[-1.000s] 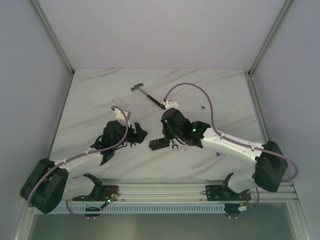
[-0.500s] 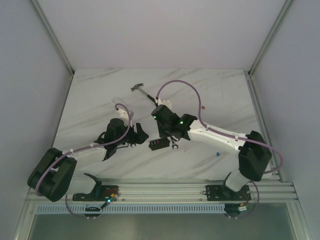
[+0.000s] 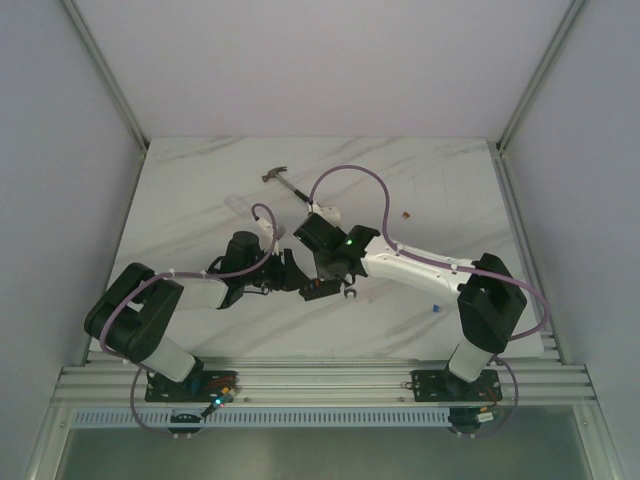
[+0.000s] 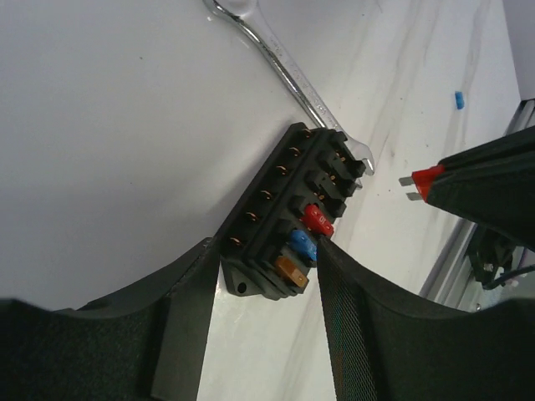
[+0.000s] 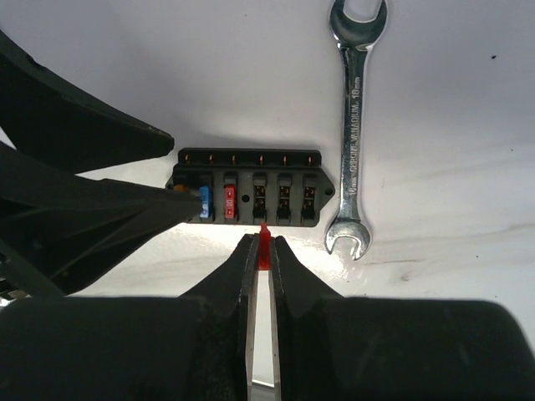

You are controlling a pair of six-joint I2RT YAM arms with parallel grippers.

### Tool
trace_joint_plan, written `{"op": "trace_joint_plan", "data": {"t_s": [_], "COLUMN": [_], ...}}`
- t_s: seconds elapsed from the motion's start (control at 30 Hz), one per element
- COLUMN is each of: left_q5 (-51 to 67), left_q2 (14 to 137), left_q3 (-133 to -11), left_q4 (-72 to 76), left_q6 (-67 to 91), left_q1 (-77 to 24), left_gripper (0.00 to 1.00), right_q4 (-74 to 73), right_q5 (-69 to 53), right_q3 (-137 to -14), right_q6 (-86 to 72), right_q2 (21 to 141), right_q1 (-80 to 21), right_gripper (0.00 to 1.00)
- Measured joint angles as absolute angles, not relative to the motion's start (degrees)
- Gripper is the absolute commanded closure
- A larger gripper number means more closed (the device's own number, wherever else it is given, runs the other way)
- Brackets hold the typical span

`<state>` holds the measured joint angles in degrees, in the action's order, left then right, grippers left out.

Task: Snap on the fuse box
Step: Install the fuse at the fuse box base.

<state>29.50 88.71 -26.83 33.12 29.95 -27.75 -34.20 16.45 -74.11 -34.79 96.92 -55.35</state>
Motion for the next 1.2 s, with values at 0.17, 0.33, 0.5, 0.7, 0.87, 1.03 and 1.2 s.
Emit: {"op": "trace_joint_plan", "data": {"t_s": [0.17,0.33,0.5,0.7,0.87,1.03,1.2], "left_q5": [30.06,27.62,23.22,22.46,24.88,27.29,29.76], "left_q2": [88.42,84.49,77.78,77.49,82.13,87.09,91.46], "left_q3": [-26.94,-26.94,-25.52,-22.35,-22.50,-24.53,-27.11], "left_q4": [32.80,30.33,29.76,32.40,37.26,38.57,39.46], "left_q6": [29.98,30.04,32.05,36.58,38.65,38.79,38.70], "left_q1": [-27.75,-27.75,-27.57,-27.00,-27.00,-27.44,-29.19], "left_gripper": [0.33,0.28,0.30,0.36,0.42,0.50,0.54], "right_q4": [-34.61,-34.28,-33.45,-33.10,-32.86,-32.64,-32.51], "right_q5": [17.12,17.21,17.21,17.41,18.59,19.92,20.45], "right_q3": [-74.11,-74.08,-74.08,-74.08,-73.97,-73.58,-72.49], "right_q6": [-35.05,-34.65,-34.00,-33.47,-33.41,-33.43,-33.39], "right_q2": [96.92,96.99,98.30,100.03,100.03,99.72,98.13], "right_q1": [-55.35,-55.35,-55.37,-55.64,-55.68,-55.68,-55.68], "right_gripper": [1.00,1.00,1.00,1.00,1.00,1.00,1.00]}}
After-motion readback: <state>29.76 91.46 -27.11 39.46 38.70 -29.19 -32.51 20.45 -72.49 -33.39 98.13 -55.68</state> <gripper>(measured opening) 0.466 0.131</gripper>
